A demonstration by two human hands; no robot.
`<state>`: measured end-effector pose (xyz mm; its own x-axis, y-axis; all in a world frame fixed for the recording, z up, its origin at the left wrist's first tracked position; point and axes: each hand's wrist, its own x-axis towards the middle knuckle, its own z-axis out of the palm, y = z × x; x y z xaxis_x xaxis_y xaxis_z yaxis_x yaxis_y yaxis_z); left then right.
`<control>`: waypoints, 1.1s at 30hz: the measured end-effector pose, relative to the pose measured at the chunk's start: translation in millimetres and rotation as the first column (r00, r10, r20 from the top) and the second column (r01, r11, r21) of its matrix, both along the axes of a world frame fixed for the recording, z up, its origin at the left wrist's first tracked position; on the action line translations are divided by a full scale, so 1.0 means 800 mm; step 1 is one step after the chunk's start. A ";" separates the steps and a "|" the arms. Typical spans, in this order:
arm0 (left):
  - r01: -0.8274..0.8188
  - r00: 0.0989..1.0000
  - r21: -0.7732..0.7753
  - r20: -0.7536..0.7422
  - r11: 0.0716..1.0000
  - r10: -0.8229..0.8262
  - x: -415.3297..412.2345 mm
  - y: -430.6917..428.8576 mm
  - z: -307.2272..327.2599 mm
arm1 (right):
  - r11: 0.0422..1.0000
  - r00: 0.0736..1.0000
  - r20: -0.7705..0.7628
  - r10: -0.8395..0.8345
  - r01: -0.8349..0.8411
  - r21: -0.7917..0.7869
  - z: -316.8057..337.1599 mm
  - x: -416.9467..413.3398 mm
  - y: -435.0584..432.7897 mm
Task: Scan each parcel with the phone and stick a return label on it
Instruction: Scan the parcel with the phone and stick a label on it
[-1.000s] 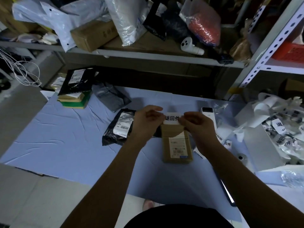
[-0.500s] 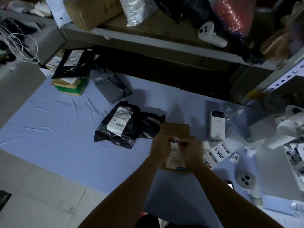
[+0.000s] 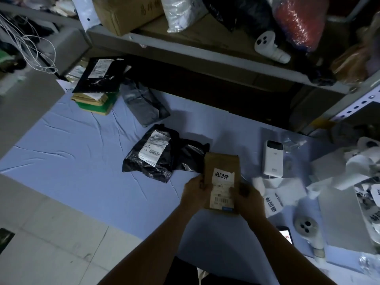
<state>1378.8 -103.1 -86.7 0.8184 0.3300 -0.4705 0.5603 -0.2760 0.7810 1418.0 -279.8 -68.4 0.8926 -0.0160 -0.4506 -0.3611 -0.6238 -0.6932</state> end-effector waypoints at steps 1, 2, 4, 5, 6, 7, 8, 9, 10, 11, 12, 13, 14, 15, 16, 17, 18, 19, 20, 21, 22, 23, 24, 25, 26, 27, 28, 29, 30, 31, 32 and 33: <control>0.042 0.999 -0.060 -0.010 0.997 -0.043 -0.006 0.000 -0.002 | 0.999 1.000 -0.004 0.027 -0.027 0.041 0.002 -0.010 0.003; 0.059 0.998 -0.102 -0.007 0.993 -0.060 -0.011 0.001 -0.002 | 0.997 0.999 0.012 0.042 -0.043 0.059 0.004 -0.018 0.007; 0.076 0.997 -0.122 0.031 0.990 -0.072 -0.019 0.004 -0.005 | 0.998 0.998 0.048 0.037 -0.040 0.056 0.009 -0.031 0.016; 0.089 0.994 -0.121 0.070 0.989 -0.081 -0.022 0.006 -0.005 | 0.998 0.998 0.058 0.021 -0.024 0.051 0.012 -0.036 0.020; 0.102 0.989 -0.131 0.119 0.986 -0.087 -0.026 0.011 -0.004 | 0.999 0.998 0.068 0.001 -0.005 0.051 0.013 -0.042 0.024; 0.114 0.981 -0.154 0.171 0.982 -0.087 -0.030 0.016 -0.002 | 0.998 0.996 0.084 -0.018 0.013 0.060 0.014 -0.047 0.027; 0.119 0.973 -0.184 0.219 0.976 -0.077 -0.034 0.023 0.003 | 0.997 0.994 0.103 -0.032 0.025 0.075 0.016 -0.052 0.031; 0.119 0.964 -0.216 0.257 0.969 -0.061 -0.040 0.031 0.008 | 0.996 0.991 0.126 -0.040 0.028 0.089 0.020 -0.059 0.037; 0.113 0.957 -0.237 0.287 0.965 -0.042 -0.047 0.040 0.015 | 0.995 0.988 0.151 -0.038 0.023 0.101 0.024 -0.066 0.045; 0.096 0.952 -0.244 0.306 0.965 -0.017 -0.056 0.049 0.021 | 0.994 0.984 0.174 -0.030 0.010 0.113 0.028 -0.074 0.055; 0.069 0.949 -0.239 0.316 0.969 0.010 -0.069 0.059 0.029 | 0.992 0.981 0.195 -0.016 -0.010 0.130 0.033 -0.082 0.065; 0.035 0.946 -0.235 0.321 0.971 0.043 -0.082 0.070 0.036 | 0.988 0.977 0.215 0.002 -0.034 0.150 0.038 -0.090 0.078; -0.003 0.941 -0.234 0.327 0.972 0.082 -0.098 0.082 0.045 | 0.984 0.972 0.233 0.020 -0.061 0.170 0.042 -0.098 0.093; -0.046 0.935 -0.228 0.333 0.972 0.123 -0.114 0.096 0.054 | 0.978 0.968 0.248 0.038 -0.087 0.191 0.047 -0.107 0.110; -0.101 0.931 -0.207 0.326 0.973 0.166 -0.130 0.111 0.063 | 0.971 0.963 0.264 0.057 -0.115 0.211 0.053 -0.117 0.127; -0.165 0.928 -0.173 0.306 0.971 0.212 -0.149 0.127 0.074 | 0.961 0.956 0.283 0.082 -0.151 0.230 0.059 -0.129 0.145; -0.228 0.923 -0.130 0.288 0.965 0.257 -0.170 0.145 0.086 | 0.947 0.947 0.299 0.118 -0.198 0.251 0.066 -0.142 0.164; -0.285 0.913 -0.086 0.279 0.955 0.297 -0.194 0.162 0.097 | 0.929 0.938 0.308 0.157 -0.246 0.277 0.072 -0.158 0.185; -0.332 0.900 -0.047 0.284 0.942 0.332 -0.220 0.179 0.108 | 0.908 0.931 0.311 0.191 -0.288 0.304 0.077 -0.176 0.205; -0.375 0.883 -0.017 0.299 0.927 0.363 -0.245 0.195 0.118 | 0.887 0.924 0.312 0.220 -0.323 0.330 0.081 -0.194 0.226; -0.410 0.865 0.003 0.319 0.912 0.388 -0.271 0.212 0.127 | 0.867 0.920 0.309 0.243 -0.348 0.355 0.085 -0.213 0.247; -0.439 0.847 0.006 0.335 0.898 0.412 -0.294 0.228 0.134 | 0.850 0.918 0.300 0.259 -0.365 0.380 0.087 -0.230 0.267; -0.462 0.828 -0.014 0.352 0.887 0.437 -0.317 0.243 0.141 | 0.832 0.914 0.295 0.278 -0.382 0.402 0.089 -0.248 0.287; -0.482 0.805 -0.055 0.367 0.875 0.466 -0.338 0.258 0.147 | 0.812 0.906 0.300 0.300 -0.407 0.417 0.091 -0.265 0.307; -0.496 0.786 -0.095 0.373 0.863 0.493 -0.358 0.272 0.152 | 0.795 0.892 0.311 0.328 -0.439 0.419 0.093 -0.281 0.326; -0.511 0.773 -0.111 0.374 0.852 0.512 -0.378 0.286 0.156 | 0.781 0.876 0.319 0.362 -0.472 0.410 0.095 -0.297 0.345; -0.523 0.768 -0.106 0.372 0.846 0.522 -0.397 0.302 0.158 | 0.770 0.858 0.322 0.399 -0.505 0.390 0.096 -0.313 0.364; -0.534 0.763 -0.104 0.369 0.839 0.531 -0.415 0.317 0.158 | 0.763 0.840 0.325 0.435 -0.535 0.362 0.095 -0.327 0.383; -0.548 0.756 -0.098 0.366 0.831 0.542 -0.432 0.332 0.155 | 0.760 0.820 0.335 0.464 -0.563 0.324 0.092 -0.340 0.401; -0.565 0.745 -0.097 0.367 0.820 0.557 -0.448 0.348 0.148 | 0.760 0.798 0.351 0.490 -0.588 0.278 0.088 -0.352 0.420; -0.574 0.735 -0.101 0.374 0.813 0.565 -0.462 0.365 0.140 | 0.760 0.779 0.362 0.512 -0.608 0.232 0.083 -0.363 0.441; -0.573 0.730 -0.108 0.384 0.812 0.566 -0.474 0.385 0.135 | 0.763 0.767 0.369 0.524 -0.616 0.197 0.077 -0.373 0.464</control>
<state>999.5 204.6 20.9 0.5831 0.7978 -0.1532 0.2763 -0.0174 0.9609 1119.4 91.1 -6.7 0.7751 0.6264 -0.0830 0.2306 -0.4028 -0.8858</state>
